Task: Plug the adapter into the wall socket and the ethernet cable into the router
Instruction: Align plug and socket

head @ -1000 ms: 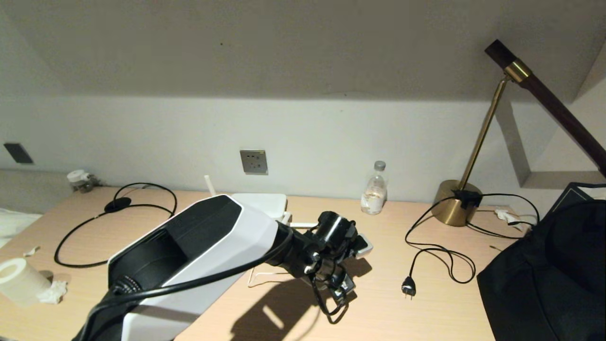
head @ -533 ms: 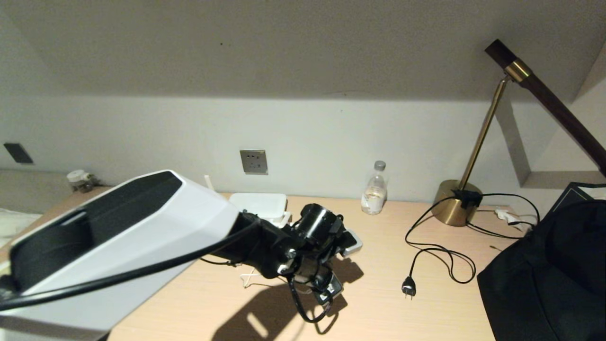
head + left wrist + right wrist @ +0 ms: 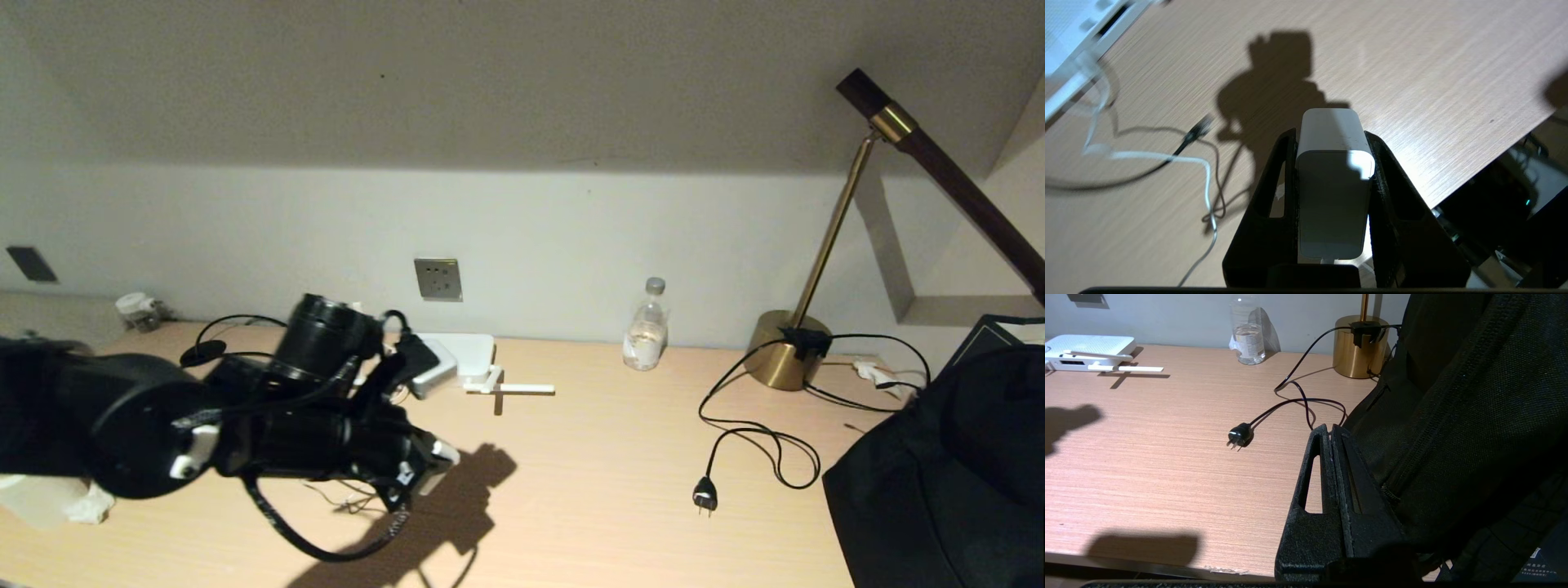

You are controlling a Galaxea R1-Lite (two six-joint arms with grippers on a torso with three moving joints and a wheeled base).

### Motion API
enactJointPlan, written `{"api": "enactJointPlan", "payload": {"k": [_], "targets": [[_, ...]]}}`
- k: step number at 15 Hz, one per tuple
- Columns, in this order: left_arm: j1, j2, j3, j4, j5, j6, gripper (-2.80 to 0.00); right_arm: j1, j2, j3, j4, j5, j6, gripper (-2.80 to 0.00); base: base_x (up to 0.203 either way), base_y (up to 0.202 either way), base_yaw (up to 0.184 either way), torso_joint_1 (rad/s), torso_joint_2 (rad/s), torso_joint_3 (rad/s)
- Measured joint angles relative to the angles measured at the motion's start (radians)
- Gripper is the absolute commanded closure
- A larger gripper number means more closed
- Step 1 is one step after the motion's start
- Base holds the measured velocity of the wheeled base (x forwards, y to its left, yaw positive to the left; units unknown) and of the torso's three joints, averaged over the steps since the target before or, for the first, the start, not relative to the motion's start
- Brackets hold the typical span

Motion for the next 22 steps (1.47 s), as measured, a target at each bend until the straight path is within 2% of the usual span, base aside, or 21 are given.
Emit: {"api": "enactJointPlan", "payload": {"k": [2, 4, 7, 9, 13, 16, 22], "targets": [[0.112, -0.082, 0.049, -0.007, -0.062, -0.009, 0.0, 0.0, 0.0, 0.0, 0.0, 0.0, 0.0, 0.0, 0.0, 0.0, 0.0, 0.0, 0.0, 0.0], [0.183, -0.11, 0.064, -0.071, -0.076, -0.087, 0.0, 0.0, 0.0, 0.0, 0.0, 0.0, 0.0, 0.0, 0.0, 0.0, 0.0, 0.0, 0.0, 0.0], [0.214, -0.053, 0.067, -0.256, -0.012, -0.25, 0.0, 0.0, 0.0, 0.0, 0.0, 0.0, 0.0, 0.0, 0.0, 0.0, 0.0, 0.0, 0.0, 0.0], [0.225, 0.026, 0.072, -0.413, 0.011, -0.31, 0.0, 0.0, 0.0, 0.0, 0.0, 0.0, 0.001, 0.0, 0.0, 0.0, 0.0, 0.0, 0.0, 0.0], [0.251, 0.24, 0.062, -0.78, 0.052, -0.327, 0.0, 0.0, 0.0, 0.0, 0.0, 0.0, 0.0, 0.0, 0.0, 0.0, 0.0, 0.0, 0.0, 0.0], [0.281, 0.389, -0.014, -0.984, 0.077, -0.33, 0.0, 0.0, 0.0, 0.0, 0.0, 0.0, 0.0, 0.0, 0.0, 0.0, 0.0, 0.0, 0.0, 0.0], [0.297, 0.563, -0.176, -1.106, 0.081, -0.325, 0.0, 0.0, 0.0, 0.0, 0.0, 0.0, 0.0, 0.0, 0.0, 0.0, 0.0, 0.0, 0.0, 0.0]]}}
